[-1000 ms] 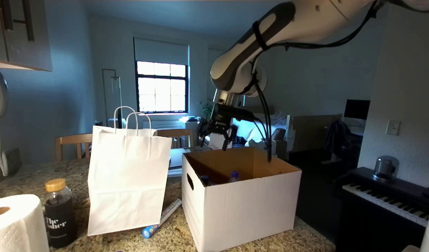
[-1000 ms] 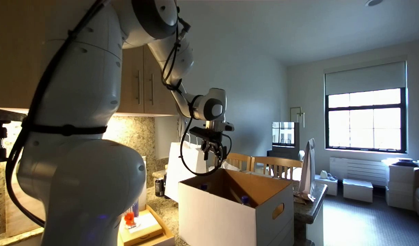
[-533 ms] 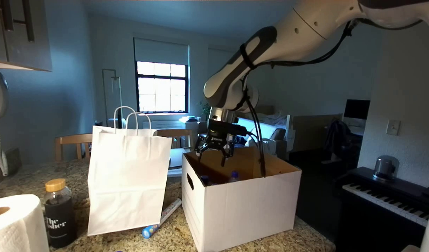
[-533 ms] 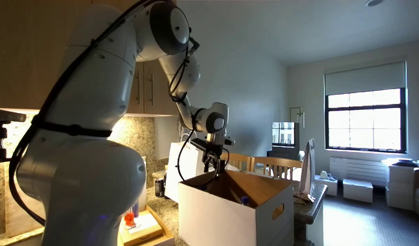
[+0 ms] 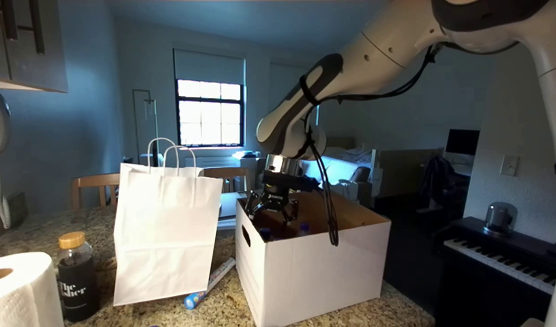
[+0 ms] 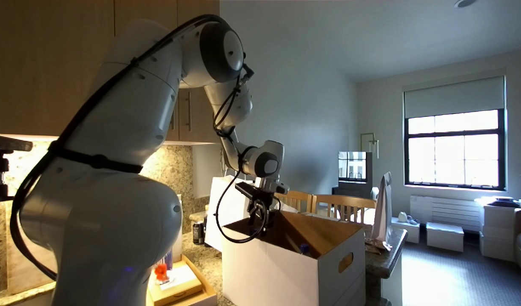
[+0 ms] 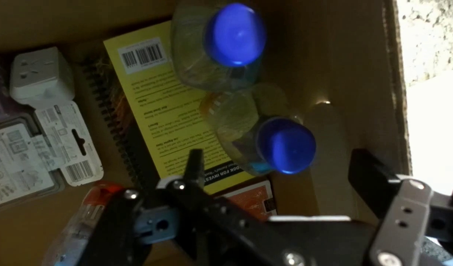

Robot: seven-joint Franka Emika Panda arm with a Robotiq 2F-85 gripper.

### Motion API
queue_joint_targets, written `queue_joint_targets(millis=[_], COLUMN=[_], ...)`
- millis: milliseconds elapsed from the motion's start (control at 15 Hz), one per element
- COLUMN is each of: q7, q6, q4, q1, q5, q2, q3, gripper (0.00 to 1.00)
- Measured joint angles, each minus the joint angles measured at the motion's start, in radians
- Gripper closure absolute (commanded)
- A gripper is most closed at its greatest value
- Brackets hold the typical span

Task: Remove the water bottle from the box

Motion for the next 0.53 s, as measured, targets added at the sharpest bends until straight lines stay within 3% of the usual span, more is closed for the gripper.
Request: queue_joint_targets(millis=[67,533], q7=[-0.001,-0.001], q6=[0.0,0.0], q4=[0.001,0.001], q1=[-0.002,-0.012], q5=[0.014,0.07], q2=[0.007,0.021], q3=[0.0,-0.001], gripper=[0.27,0.74])
